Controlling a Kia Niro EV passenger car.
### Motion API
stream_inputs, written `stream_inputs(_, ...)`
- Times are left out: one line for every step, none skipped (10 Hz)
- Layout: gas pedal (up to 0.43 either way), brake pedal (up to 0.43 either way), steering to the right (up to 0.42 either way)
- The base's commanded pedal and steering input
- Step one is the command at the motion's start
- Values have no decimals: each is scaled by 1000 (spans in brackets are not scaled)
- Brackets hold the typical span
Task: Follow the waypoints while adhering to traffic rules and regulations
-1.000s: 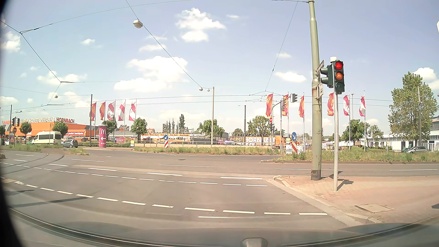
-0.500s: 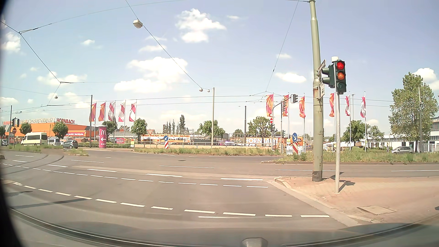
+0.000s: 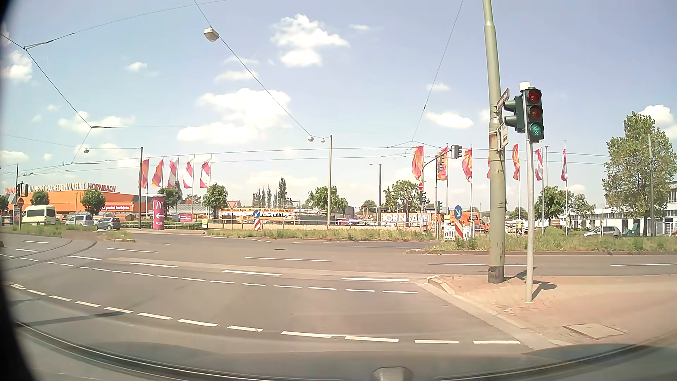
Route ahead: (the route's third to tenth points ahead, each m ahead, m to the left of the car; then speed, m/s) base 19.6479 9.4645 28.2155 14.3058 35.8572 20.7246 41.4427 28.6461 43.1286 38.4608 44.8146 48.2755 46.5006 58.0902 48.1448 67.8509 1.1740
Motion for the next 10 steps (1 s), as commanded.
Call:
stream_inputs(331,24,-41)
stream_inputs(331,30,-34)
stream_inputs(339,30,-26)
stream_inputs(358,30,-29)
stream_inputs(370,30,-35)
stream_inputs(378,24,-42)
stream_inputs(390,30,-55)
stream_inputs(390,30,-67)
stream_inputs(390,30,-75)
stream_inputs(390,30,-79)
